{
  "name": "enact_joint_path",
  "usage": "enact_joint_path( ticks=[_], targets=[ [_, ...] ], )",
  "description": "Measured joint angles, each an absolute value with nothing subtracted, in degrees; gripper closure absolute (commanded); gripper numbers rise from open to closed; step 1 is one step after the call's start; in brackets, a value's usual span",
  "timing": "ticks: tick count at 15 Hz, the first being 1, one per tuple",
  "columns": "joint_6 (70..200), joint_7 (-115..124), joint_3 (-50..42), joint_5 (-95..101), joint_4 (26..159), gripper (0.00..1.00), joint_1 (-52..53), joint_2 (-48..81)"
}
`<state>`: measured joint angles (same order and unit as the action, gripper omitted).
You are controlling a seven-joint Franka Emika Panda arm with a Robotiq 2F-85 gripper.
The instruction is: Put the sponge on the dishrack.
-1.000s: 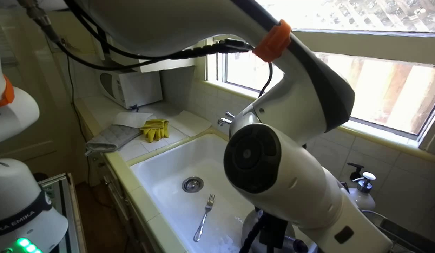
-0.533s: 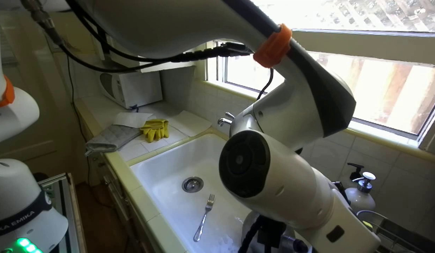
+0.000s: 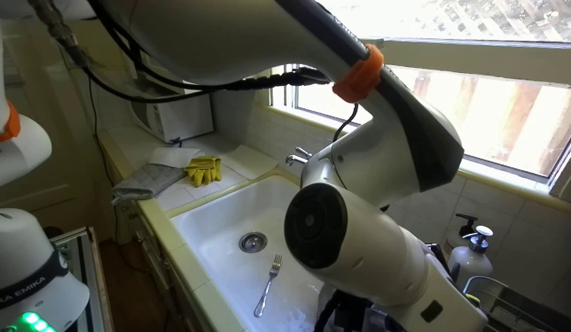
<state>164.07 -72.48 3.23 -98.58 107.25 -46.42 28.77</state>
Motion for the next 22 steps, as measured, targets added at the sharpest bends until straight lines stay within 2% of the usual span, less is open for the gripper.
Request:
enact_joint_path(
  ticks=[1, 2, 11, 22],
  targets=[
    [164.07, -72.48, 3.23, -98.58, 107.26, 0.69, -46.42, 28.77],
    [164.07, -72.48, 3.23, -98.58, 107.26, 0.68, -46.42, 28.77],
    [164.07, -72.48, 3.19, -98.53, 107.6, 0.02, -46.42, 28.8],
    [164.05, -72.46, 3.0, -98.39, 108.01, 0.0, -46.43, 27.84]
  ],
)
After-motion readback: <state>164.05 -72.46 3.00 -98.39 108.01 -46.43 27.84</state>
